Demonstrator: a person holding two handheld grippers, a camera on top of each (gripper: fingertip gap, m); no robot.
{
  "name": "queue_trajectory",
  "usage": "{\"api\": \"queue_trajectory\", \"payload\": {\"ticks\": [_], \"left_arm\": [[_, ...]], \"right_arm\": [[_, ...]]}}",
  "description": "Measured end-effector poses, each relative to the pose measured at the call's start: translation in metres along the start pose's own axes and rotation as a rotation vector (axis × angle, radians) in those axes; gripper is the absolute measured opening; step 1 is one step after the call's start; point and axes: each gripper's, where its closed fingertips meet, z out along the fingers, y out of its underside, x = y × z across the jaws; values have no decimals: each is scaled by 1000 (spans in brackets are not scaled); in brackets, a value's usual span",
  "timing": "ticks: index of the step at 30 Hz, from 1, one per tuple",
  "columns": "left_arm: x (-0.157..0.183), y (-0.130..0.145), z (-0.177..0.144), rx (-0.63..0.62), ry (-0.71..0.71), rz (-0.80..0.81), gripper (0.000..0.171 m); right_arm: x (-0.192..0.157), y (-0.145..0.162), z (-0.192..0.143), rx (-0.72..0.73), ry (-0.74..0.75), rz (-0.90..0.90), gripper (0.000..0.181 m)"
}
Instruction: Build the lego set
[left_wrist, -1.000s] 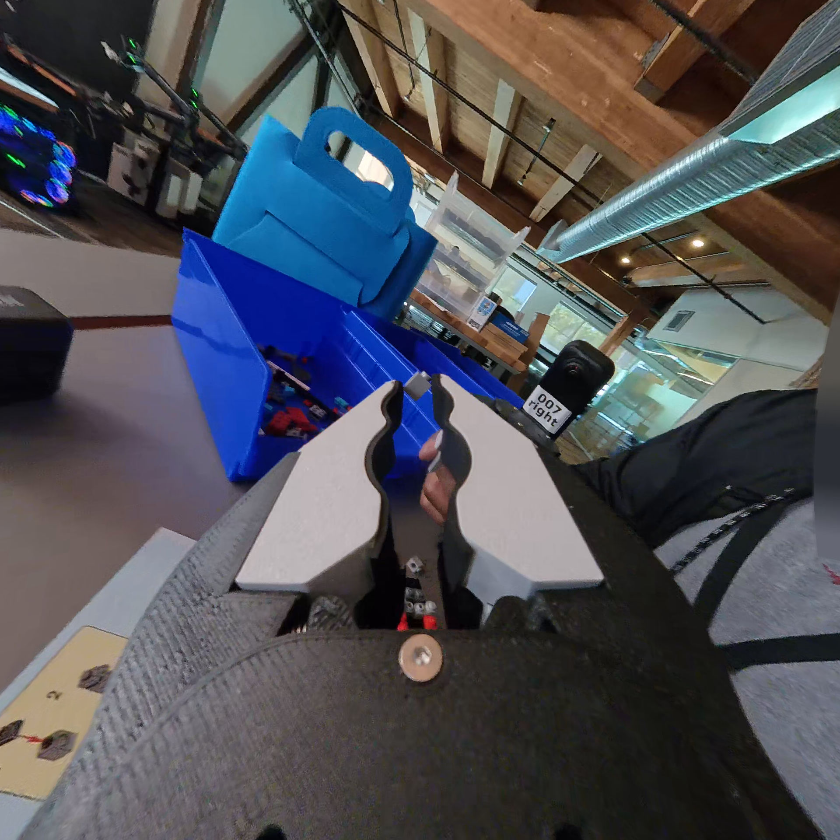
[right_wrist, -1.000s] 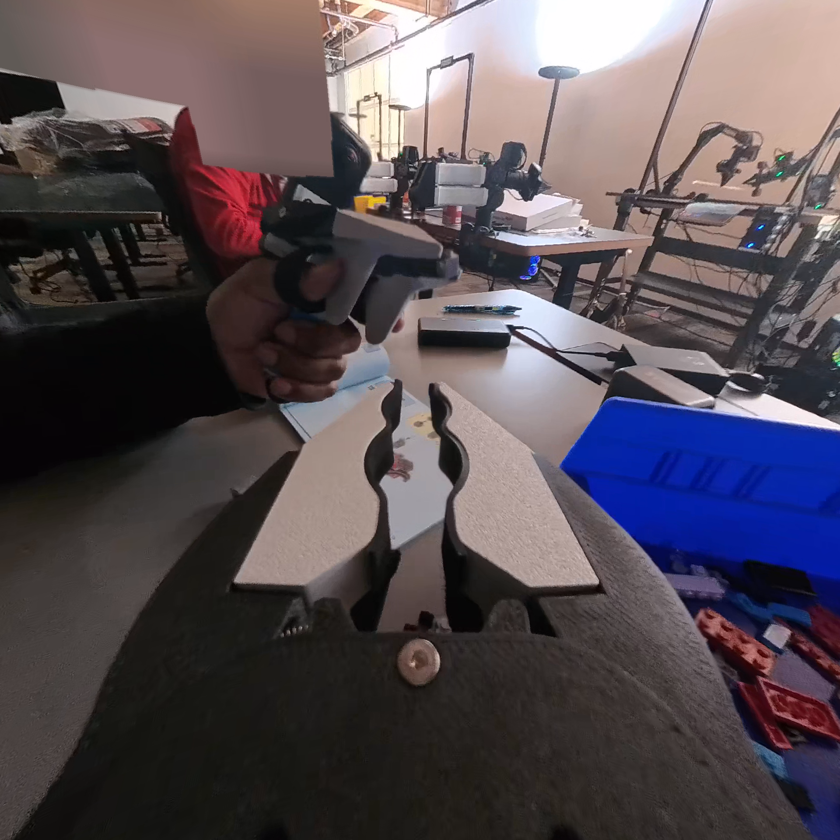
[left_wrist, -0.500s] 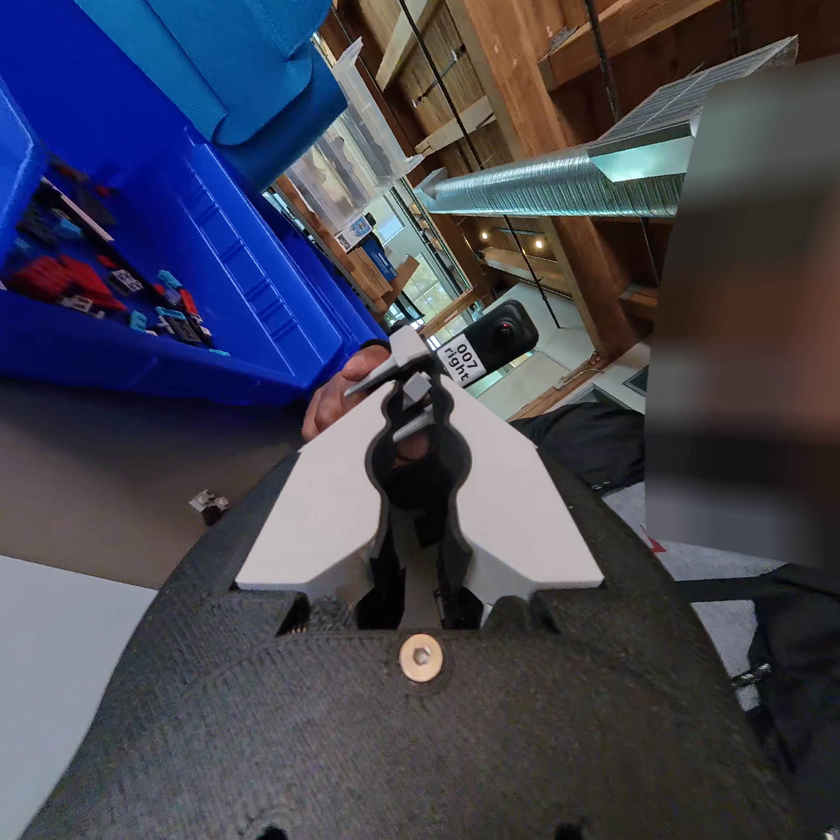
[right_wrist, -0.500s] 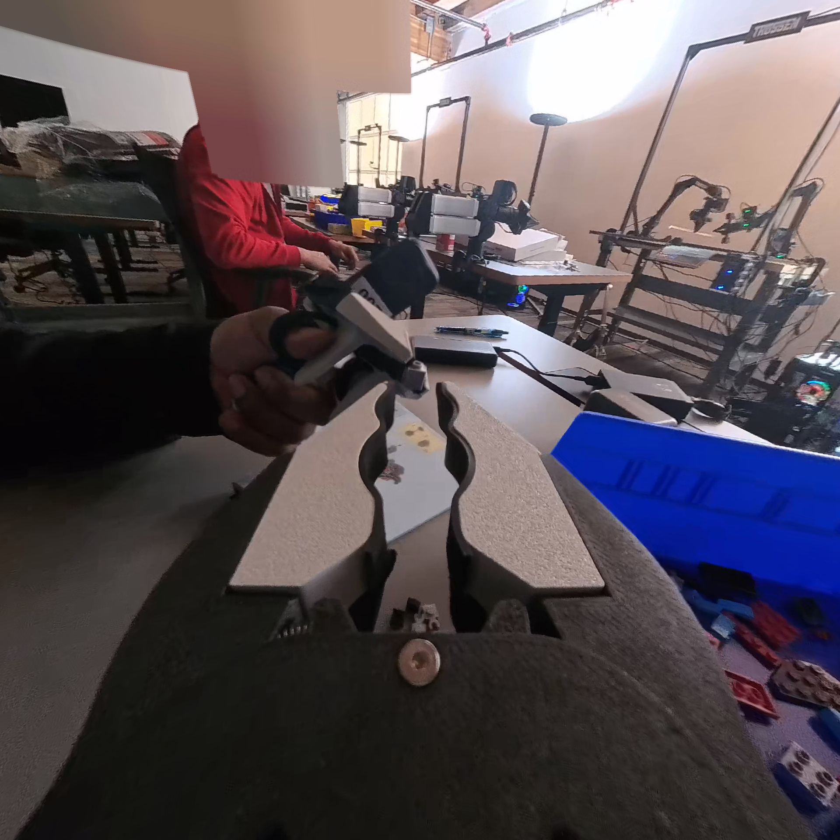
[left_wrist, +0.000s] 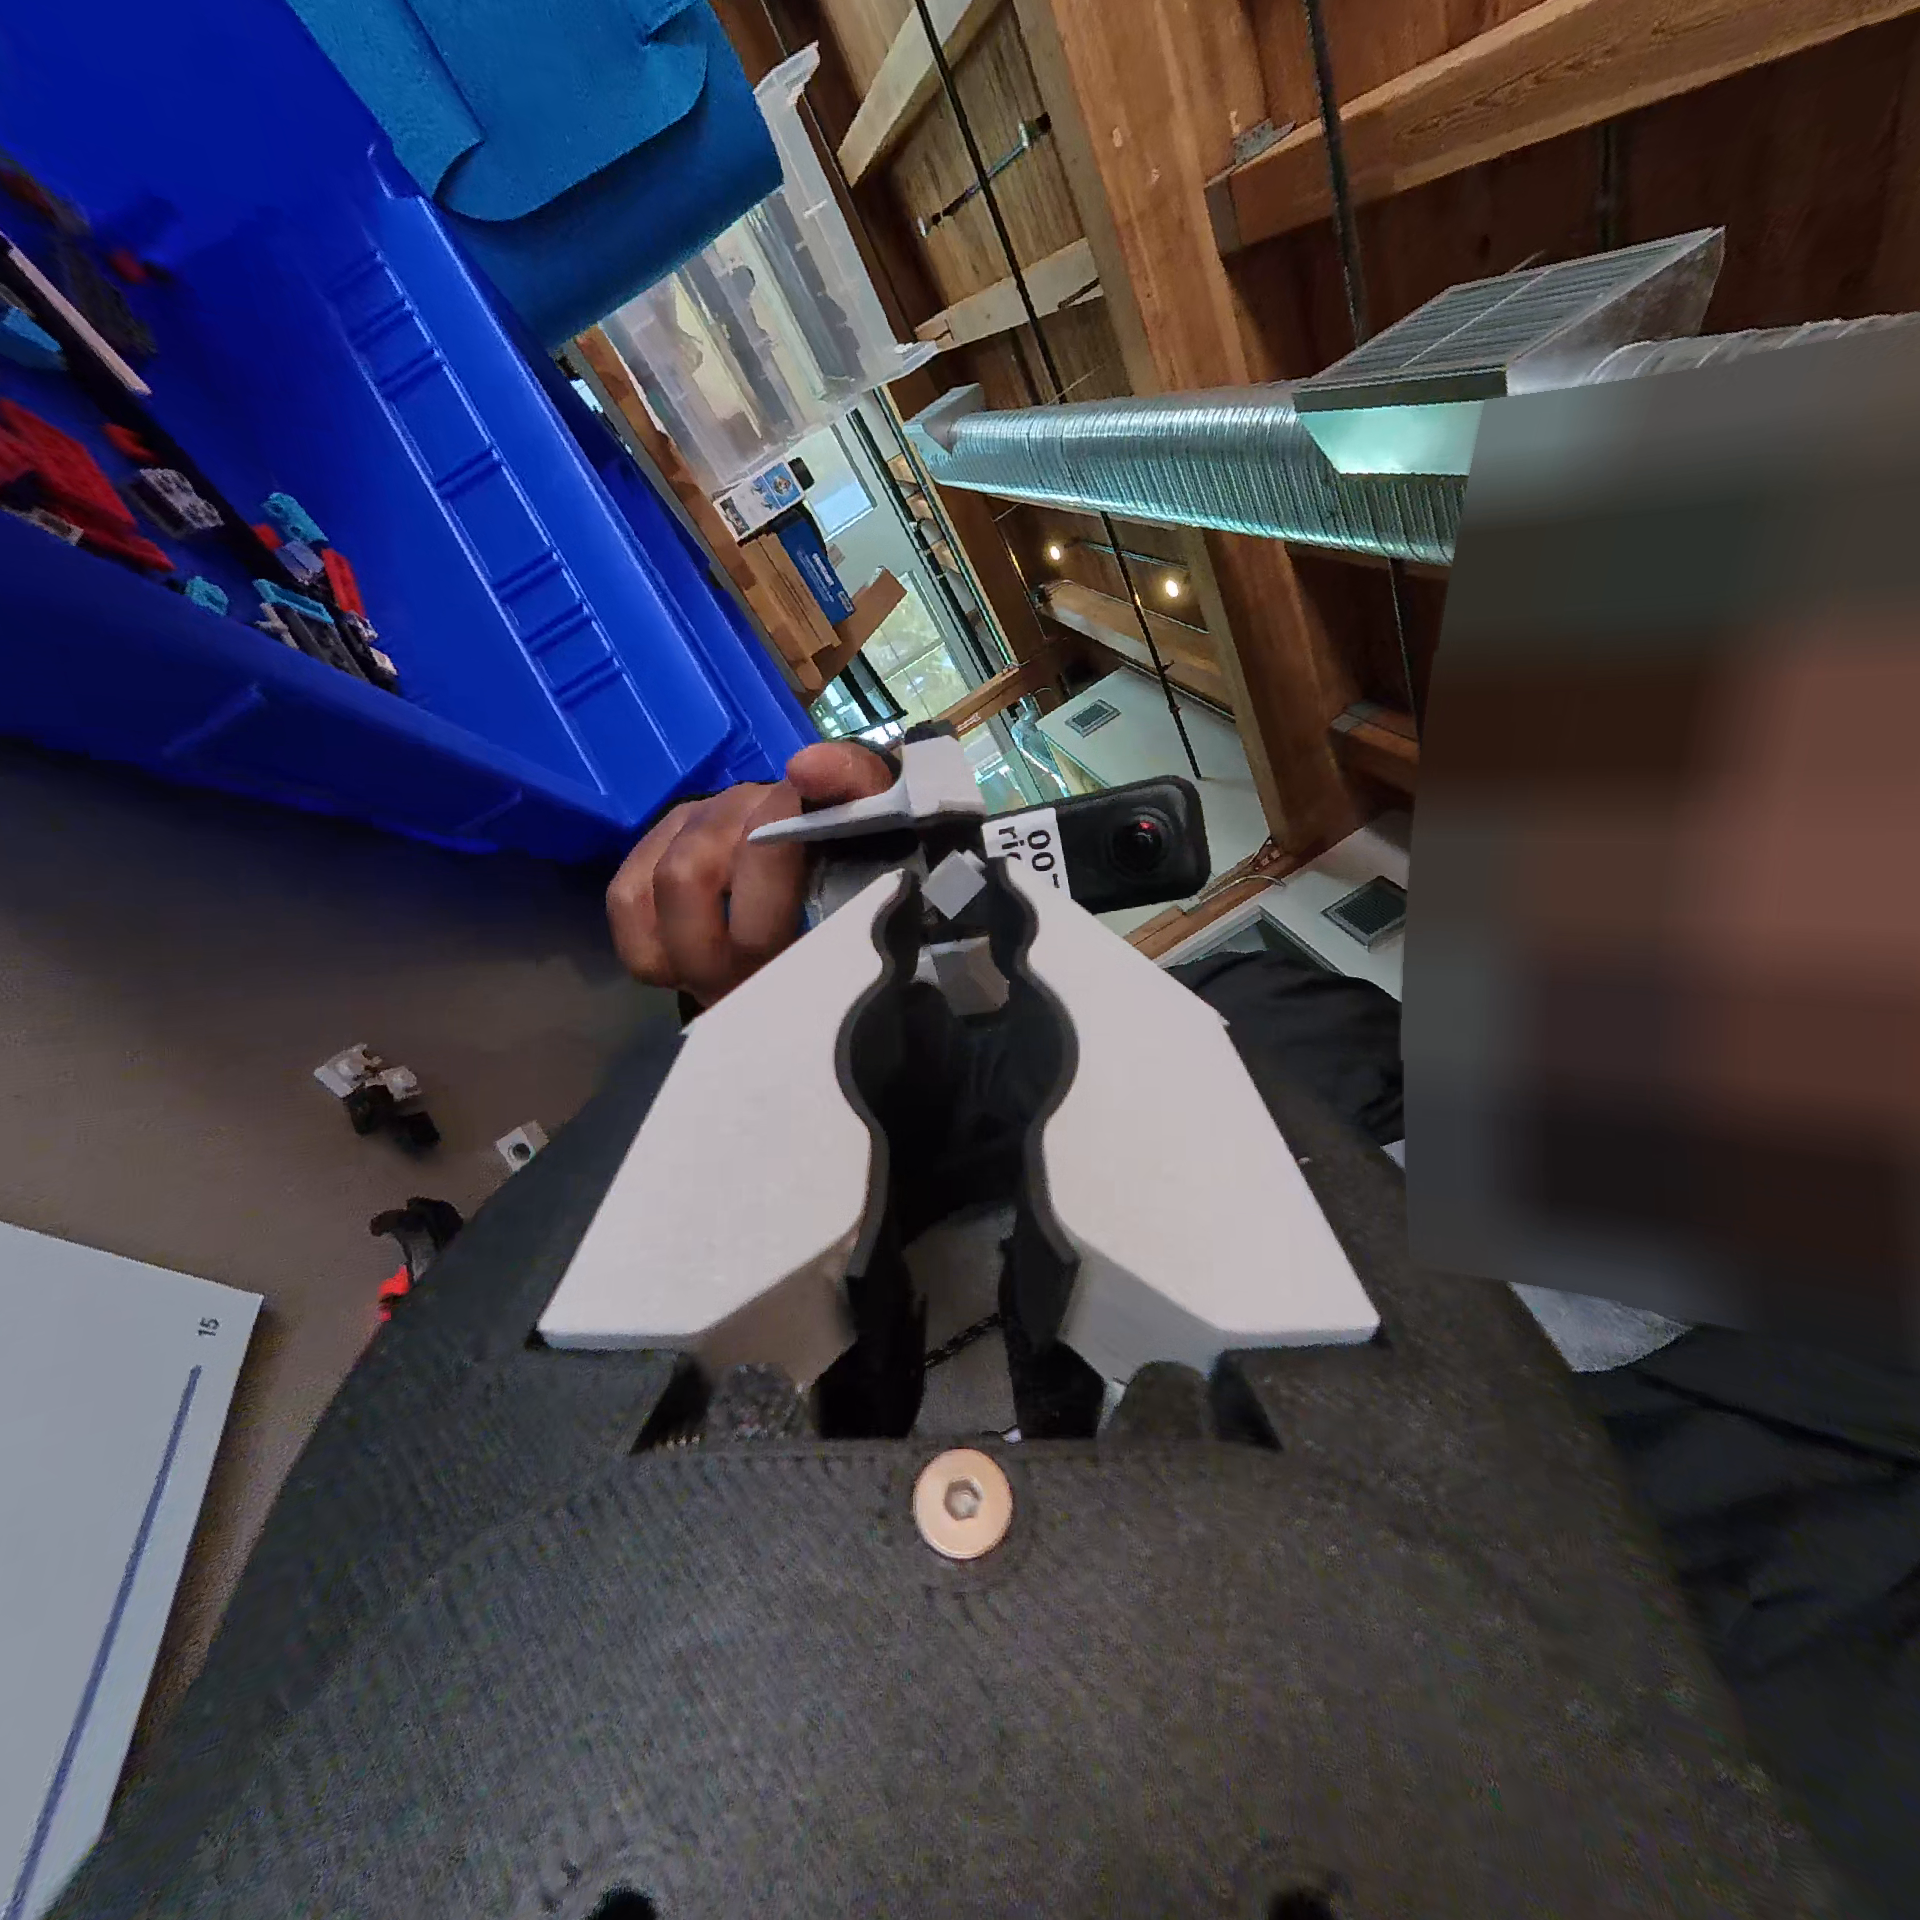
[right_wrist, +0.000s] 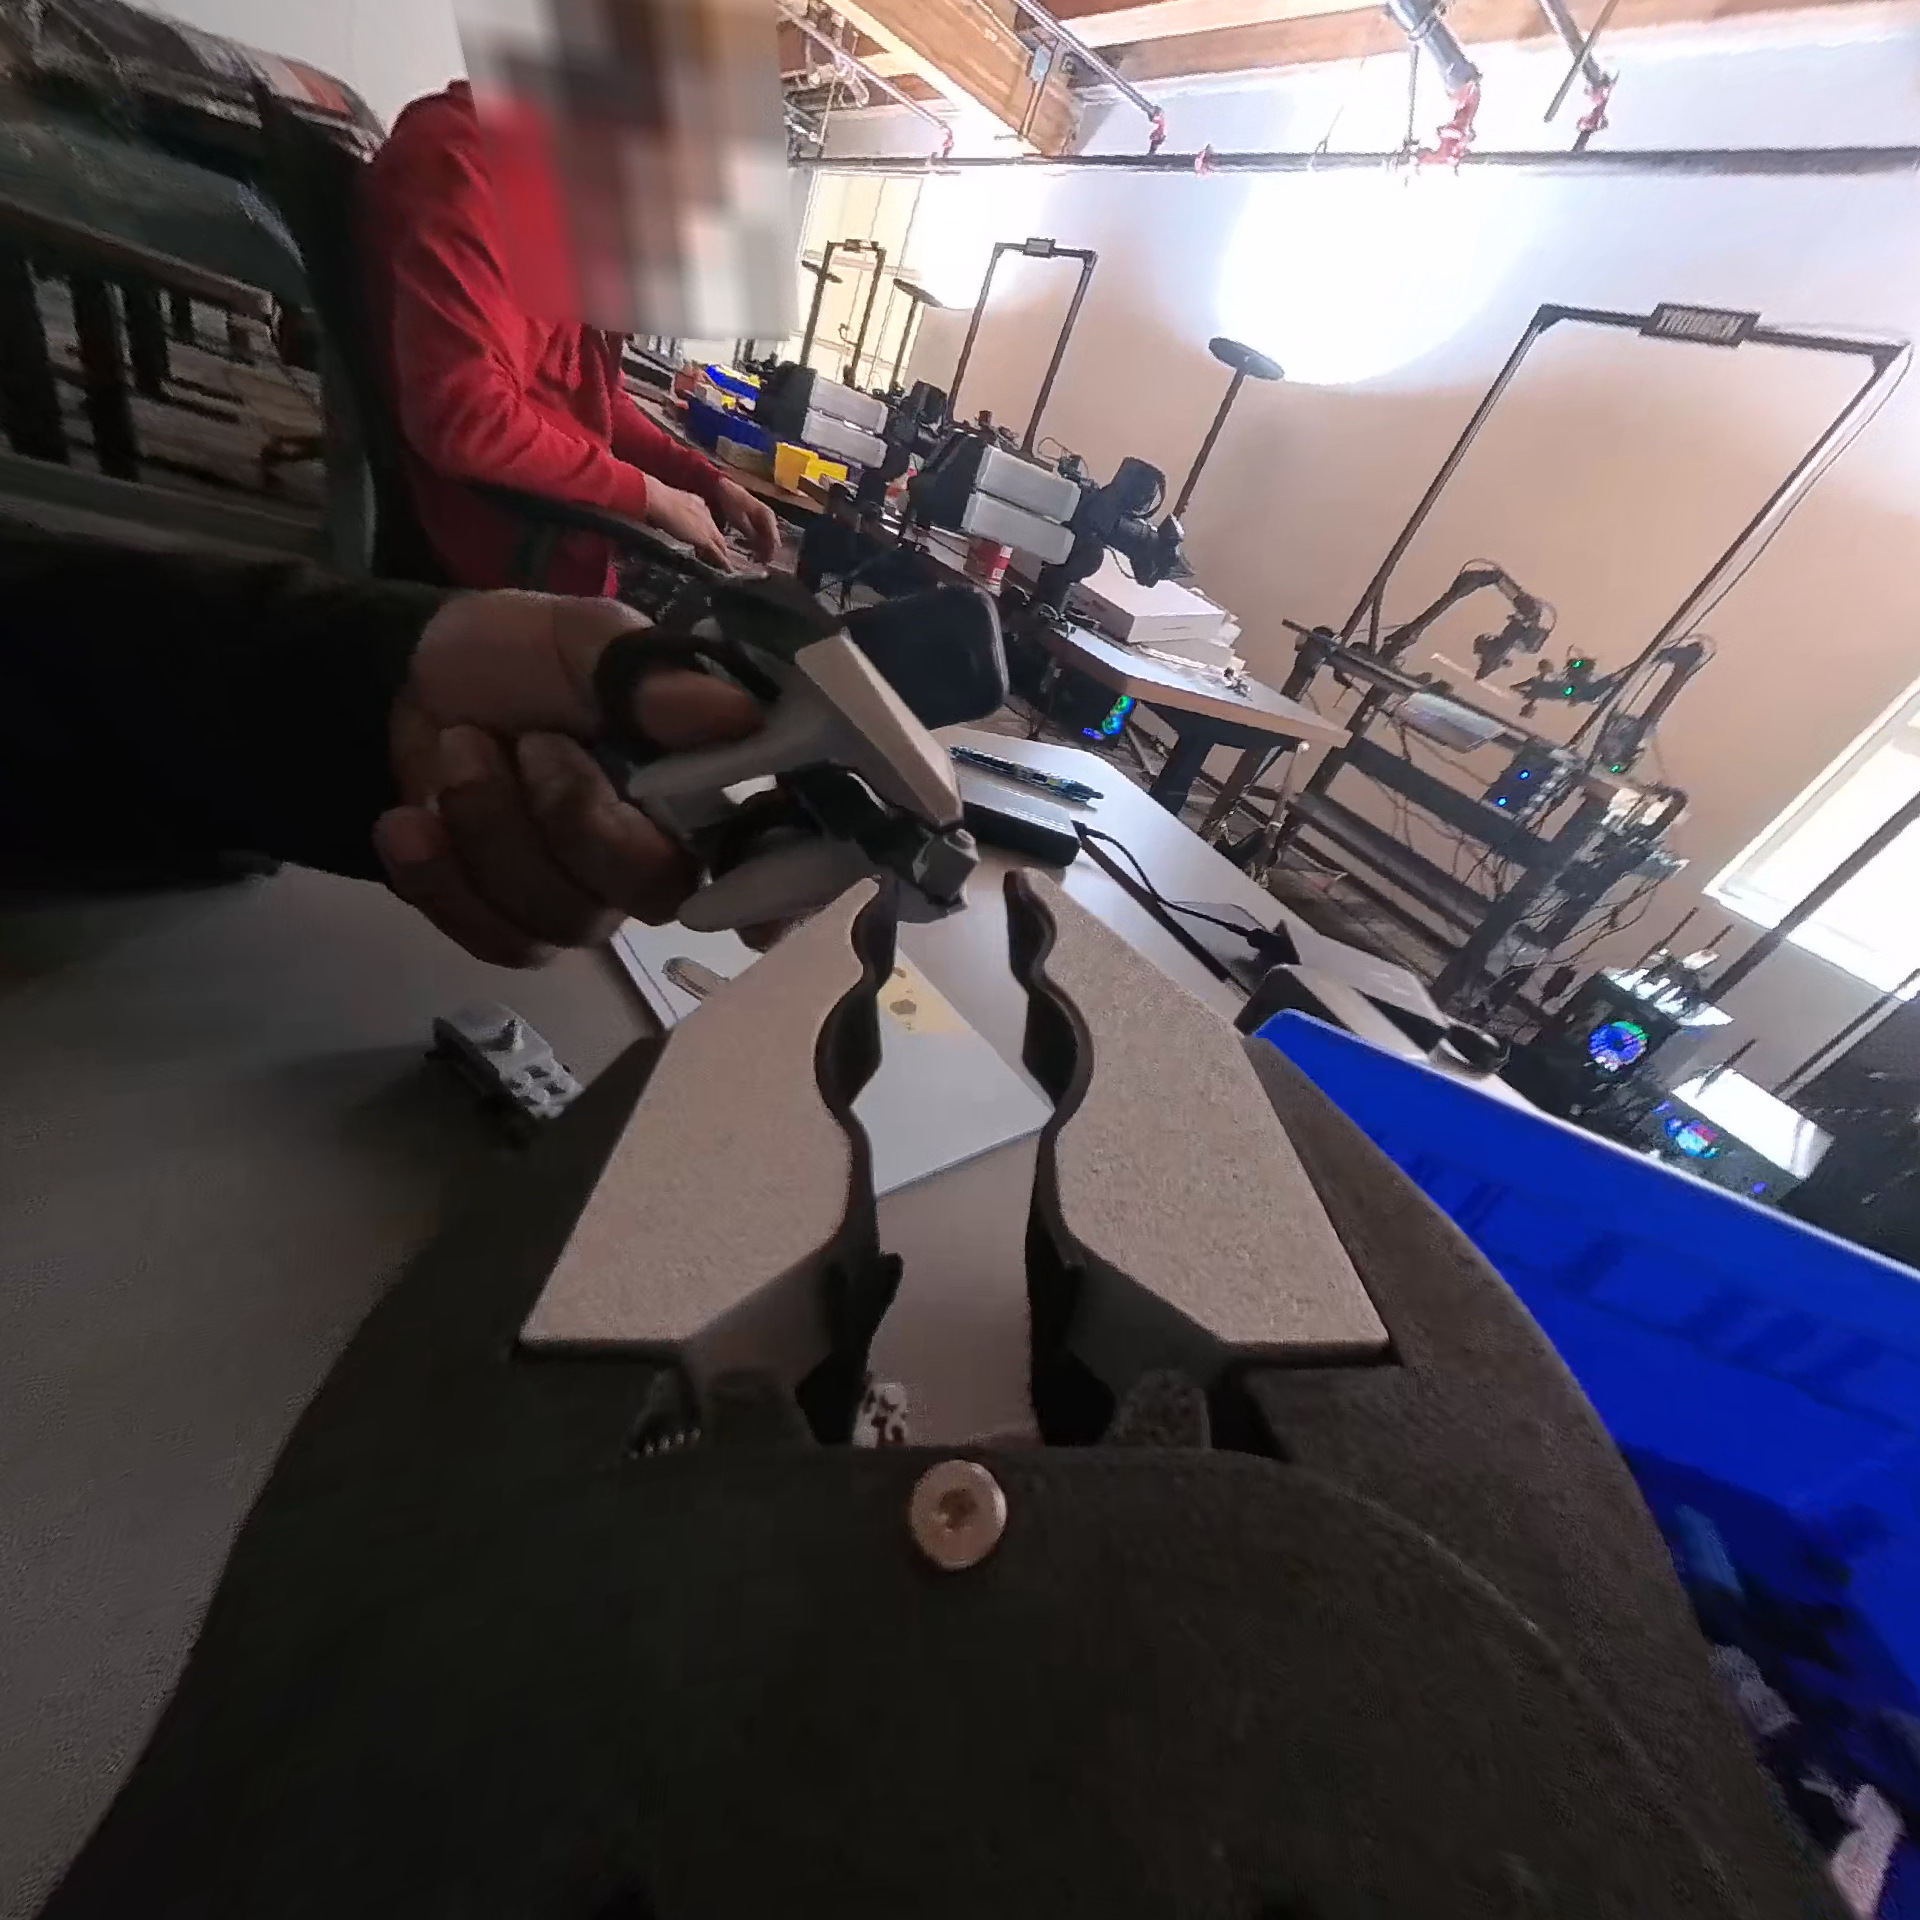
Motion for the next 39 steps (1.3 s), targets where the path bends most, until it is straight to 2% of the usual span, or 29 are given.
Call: {"api": "queue_trajectory", "payload": {"ticks": [5, 15, 18, 23, 27, 39], "left_arm": [[-1, 3, -2, 6, -15, -29, 13], [-6, 7, -1, 5, -27, -59, 13], [-7, 5, 0, 16, -30, -34, 13], [-2, -1, 0, 48, -26, 50, 17], [-4, -3, 0, 54, -53, 98, 17], [-5, 4, 3, 18, -49, 108, 10]], "right_arm": [[-3, 2, 2, -16, 17, -88, 20], [-6, 4, 3, -28, 28, -151, 15], [-3, 4, 3, -28, 43, -108, 15], [8, 2, 1, 3, 54, 137, 14], [9, 3, 1, 4, 32, 226, 14], [-3, 2, 2, -2, -31, 212, 14]]}}
